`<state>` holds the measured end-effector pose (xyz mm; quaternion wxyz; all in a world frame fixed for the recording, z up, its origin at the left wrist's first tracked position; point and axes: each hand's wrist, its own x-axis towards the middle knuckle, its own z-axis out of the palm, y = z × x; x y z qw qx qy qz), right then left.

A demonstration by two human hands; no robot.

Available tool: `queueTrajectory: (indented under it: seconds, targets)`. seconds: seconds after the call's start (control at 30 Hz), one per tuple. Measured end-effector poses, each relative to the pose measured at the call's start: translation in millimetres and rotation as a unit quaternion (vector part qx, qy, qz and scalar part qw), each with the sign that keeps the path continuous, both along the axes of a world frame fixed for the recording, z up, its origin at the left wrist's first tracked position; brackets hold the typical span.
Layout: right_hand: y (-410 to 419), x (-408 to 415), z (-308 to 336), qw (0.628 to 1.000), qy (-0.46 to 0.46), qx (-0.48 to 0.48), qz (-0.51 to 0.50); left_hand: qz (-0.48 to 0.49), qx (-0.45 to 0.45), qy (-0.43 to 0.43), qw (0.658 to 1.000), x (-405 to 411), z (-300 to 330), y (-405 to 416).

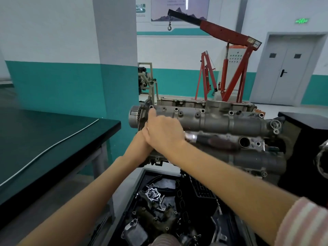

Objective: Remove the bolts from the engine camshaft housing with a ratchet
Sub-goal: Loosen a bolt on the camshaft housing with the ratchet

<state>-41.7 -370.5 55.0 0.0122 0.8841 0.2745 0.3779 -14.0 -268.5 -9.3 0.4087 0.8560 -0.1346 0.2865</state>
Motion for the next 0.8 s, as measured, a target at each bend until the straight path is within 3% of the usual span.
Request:
queueTrajectory:
  seconds: [0.07,0.17,0.27,0.33,0.4,0.47,0.53,0.63,0.7,0.8]
  targets:
    - [7,-2,-9,0.994,0.07,0.082,-0.025,-0.016,0.005,-0.009,1.0,-2,1,-2]
    - [8,-5,-7,0.995,0.059,0.075,-0.003,-0.023,-0.022,-0.021,0.999,-8,5,-1]
    - [-11,5,12,0.986,-0.046,-0.126,0.101,0.011,-0.034,-0.028,0.999,-12,3,-9]
    - [-30,17,39,0.937,-0.084,-0.277,0.194,0.018,-0.021,-0.049,0.998,-9,1,-14]
    - [-43,24,61,0.906,-0.116,-0.318,0.254,0.027,-0.043,-0.081,0.995,-8,-2,-18]
    - [-45,24,61,0.909,-0.13,-0.302,0.257,0.054,-0.051,-0.103,0.992,-8,-5,-18]
    - [-43,20,41,0.93,-0.153,-0.278,0.189,0.082,-0.067,-0.116,0.988,-9,-9,-21]
    - [-39,4,4,0.978,-0.134,-0.15,0.058,0.135,-0.154,-0.087,0.975,-8,-11,-29]
    - [-31,-9,-13,0.995,-0.086,-0.057,-0.012,0.156,-0.213,-0.081,0.961,-7,-14,-40]
    - [-12,-21,-30,0.995,0.067,0.07,-0.001,0.138,-0.337,-0.071,0.929,-6,-18,-54]
